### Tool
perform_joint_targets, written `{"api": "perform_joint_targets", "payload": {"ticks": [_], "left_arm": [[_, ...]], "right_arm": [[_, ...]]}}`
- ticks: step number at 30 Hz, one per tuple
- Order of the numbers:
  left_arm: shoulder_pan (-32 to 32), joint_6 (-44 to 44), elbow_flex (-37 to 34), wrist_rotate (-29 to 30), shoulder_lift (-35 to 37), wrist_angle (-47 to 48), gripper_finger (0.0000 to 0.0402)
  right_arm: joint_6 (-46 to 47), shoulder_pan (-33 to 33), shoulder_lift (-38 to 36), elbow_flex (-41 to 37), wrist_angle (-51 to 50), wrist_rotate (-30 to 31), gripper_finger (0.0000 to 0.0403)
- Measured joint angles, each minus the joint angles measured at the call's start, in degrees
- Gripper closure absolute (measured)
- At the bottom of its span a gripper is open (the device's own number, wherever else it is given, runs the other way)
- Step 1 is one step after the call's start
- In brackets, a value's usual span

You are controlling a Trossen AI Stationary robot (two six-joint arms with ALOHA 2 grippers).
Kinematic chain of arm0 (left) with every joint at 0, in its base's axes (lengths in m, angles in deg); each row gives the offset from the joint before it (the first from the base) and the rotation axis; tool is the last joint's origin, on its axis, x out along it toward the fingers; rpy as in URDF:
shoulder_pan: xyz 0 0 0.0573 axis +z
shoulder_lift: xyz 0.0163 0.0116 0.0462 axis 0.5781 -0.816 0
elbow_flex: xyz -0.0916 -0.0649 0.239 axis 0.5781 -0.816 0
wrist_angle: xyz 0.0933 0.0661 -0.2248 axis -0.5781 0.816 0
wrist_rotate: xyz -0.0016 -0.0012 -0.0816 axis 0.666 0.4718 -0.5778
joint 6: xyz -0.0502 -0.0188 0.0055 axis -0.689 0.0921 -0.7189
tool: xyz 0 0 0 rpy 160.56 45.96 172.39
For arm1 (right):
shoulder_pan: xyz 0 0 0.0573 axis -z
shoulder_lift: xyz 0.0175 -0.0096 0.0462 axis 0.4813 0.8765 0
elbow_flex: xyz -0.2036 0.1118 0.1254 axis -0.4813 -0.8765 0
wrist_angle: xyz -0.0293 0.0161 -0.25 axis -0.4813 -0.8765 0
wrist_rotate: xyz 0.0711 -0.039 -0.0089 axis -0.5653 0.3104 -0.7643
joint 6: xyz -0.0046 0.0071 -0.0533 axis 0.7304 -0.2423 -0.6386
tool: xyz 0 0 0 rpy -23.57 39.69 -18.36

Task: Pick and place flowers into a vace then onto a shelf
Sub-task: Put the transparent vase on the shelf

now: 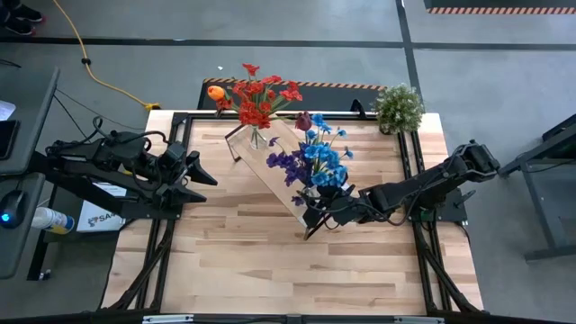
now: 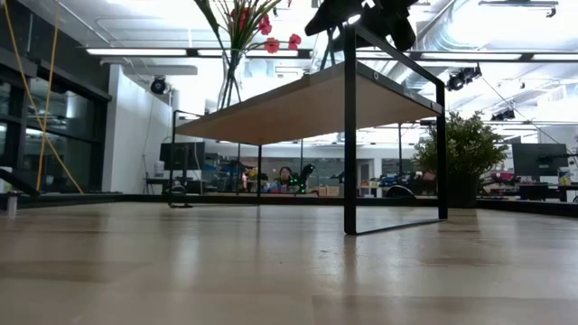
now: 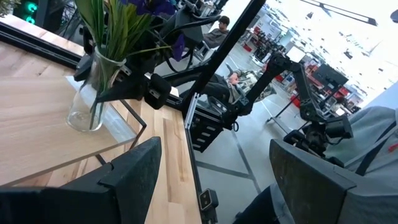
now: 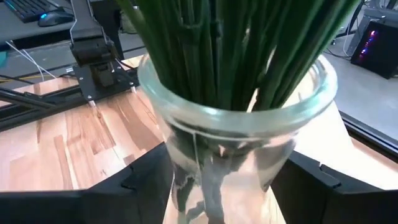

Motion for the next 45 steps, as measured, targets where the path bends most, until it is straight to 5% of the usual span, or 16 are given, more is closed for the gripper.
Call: {"api": "perform_joint_targets", "payload": {"ticks": [45], "left_arm": [[0.00, 0.11, 0.00, 0.02, 0.00, -0.02, 0.0069]], "right_arm": [[-2.56, 0.00, -3.26, 0.07, -6.47, -3.30, 0.0086]]}}
